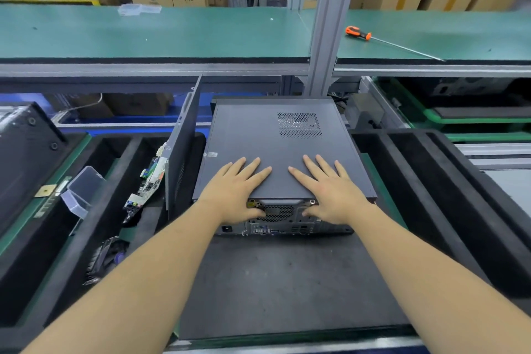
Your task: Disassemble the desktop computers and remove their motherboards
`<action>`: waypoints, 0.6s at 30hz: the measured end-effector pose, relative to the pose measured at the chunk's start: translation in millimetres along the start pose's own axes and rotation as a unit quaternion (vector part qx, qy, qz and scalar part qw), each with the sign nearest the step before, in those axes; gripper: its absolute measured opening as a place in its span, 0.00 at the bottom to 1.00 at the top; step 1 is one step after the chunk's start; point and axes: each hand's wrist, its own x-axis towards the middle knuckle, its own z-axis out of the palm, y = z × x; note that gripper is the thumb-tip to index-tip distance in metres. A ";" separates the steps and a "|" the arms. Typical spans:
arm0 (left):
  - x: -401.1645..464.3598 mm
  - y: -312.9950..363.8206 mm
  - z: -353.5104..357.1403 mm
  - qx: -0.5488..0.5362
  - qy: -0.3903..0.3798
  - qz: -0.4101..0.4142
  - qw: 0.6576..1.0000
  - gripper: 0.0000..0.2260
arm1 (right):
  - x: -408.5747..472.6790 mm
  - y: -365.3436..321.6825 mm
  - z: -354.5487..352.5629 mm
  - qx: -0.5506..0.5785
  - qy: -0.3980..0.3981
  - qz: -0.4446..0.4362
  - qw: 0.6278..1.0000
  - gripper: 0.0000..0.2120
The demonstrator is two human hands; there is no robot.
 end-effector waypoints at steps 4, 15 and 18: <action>-0.9 0.4 7.8 0.048 -0.003 -0.010 0.999 0.45 | 0.5 2.9 3.1 -0.013 0.010 -0.007 1.000 0.53; 3.4 13.8 5.0 0.030 0.026 -0.039 0.998 0.43 | 9.8 -4.4 -9.9 0.021 -0.018 0.016 1.000 0.46; -13.9 32.3 7.8 -0.001 0.142 -0.011 0.990 0.34 | 6.1 -27.8 -18.0 0.074 0.019 -0.034 0.997 0.39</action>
